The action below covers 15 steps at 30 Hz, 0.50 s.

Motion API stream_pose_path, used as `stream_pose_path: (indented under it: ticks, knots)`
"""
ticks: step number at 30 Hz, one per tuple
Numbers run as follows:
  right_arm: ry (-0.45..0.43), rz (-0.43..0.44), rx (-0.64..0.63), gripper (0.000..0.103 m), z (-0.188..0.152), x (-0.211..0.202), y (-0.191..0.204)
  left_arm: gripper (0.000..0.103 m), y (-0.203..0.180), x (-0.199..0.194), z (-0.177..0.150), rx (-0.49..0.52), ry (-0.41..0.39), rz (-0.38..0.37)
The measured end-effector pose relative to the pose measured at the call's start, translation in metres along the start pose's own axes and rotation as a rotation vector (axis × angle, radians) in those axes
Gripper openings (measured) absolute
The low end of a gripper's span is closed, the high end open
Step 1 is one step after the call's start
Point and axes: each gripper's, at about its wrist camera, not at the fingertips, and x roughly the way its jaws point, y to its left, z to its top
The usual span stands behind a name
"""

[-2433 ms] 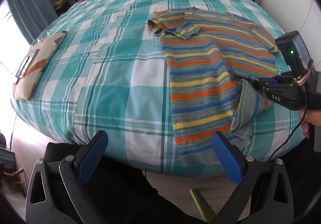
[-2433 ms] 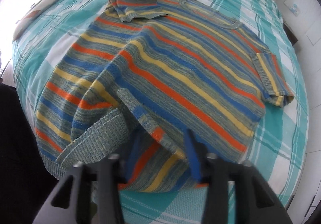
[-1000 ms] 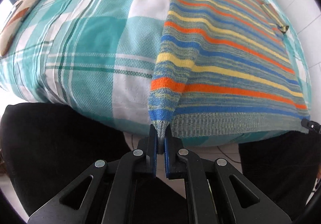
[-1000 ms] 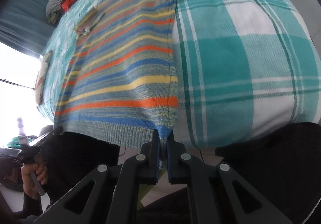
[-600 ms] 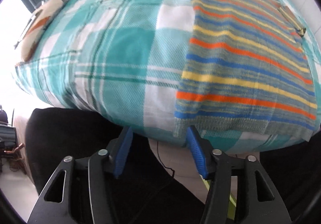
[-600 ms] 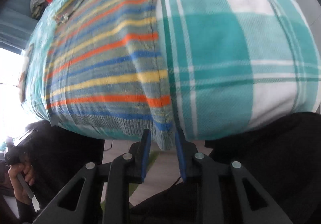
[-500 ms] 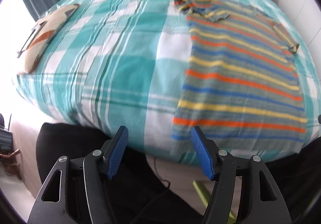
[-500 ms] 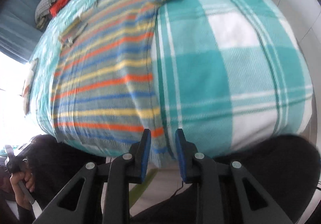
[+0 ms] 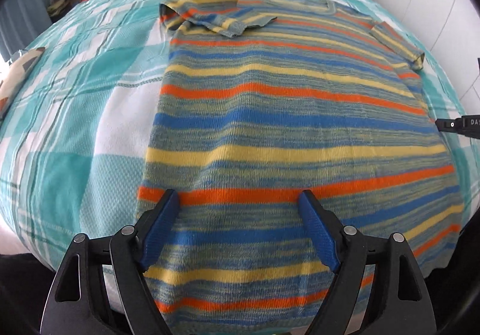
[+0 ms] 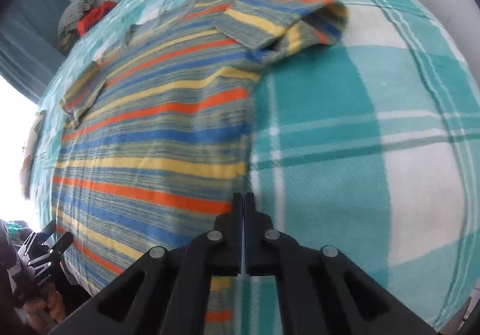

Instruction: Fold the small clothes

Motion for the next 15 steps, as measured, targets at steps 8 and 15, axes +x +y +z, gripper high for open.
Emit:
stream_pose_path:
  ticks: [8, 15]
  knots:
    - [-0.189, -0.087, -0.244, 0.059, 0.072, -0.049, 0.011, 0.099, -0.007, 0.005, 0.001, -0.03, -0.032, 0.038]
    - [-0.13, -0.182, -0.498, 0.056, 0.133, 0.034, 0.055, 0.102, -0.006, 0.006, -0.006, -0.023, -0.072, 0.039]
